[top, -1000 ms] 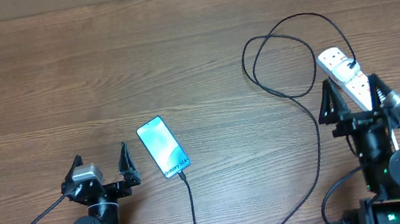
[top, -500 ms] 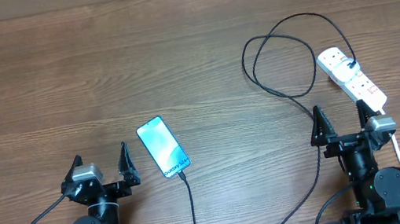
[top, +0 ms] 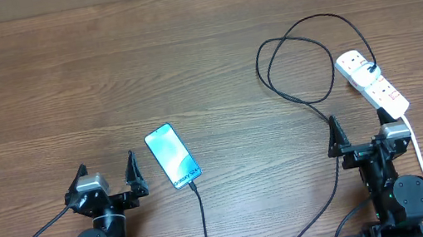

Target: Plug charger to phone and switch on socket

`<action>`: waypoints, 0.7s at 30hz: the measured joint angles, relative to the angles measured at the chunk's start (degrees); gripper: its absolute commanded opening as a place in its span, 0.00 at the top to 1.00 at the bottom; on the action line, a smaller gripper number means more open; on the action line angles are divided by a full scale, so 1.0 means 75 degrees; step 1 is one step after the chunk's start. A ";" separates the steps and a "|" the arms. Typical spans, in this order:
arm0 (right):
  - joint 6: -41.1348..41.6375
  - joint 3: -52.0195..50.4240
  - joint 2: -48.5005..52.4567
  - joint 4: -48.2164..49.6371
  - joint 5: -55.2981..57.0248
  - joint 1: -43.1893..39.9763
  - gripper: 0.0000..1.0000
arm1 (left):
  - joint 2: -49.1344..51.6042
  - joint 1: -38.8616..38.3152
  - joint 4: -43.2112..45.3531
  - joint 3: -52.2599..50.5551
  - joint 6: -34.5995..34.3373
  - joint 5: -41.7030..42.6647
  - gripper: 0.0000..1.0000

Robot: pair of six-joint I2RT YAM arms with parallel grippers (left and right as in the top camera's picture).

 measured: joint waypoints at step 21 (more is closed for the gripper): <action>0.0006 0.0000 0.0000 -0.0032 0.0230 0.0000 0.00 | 0.0000 0.0000 0.0003 0.0000 0.0000 0.0000 0.00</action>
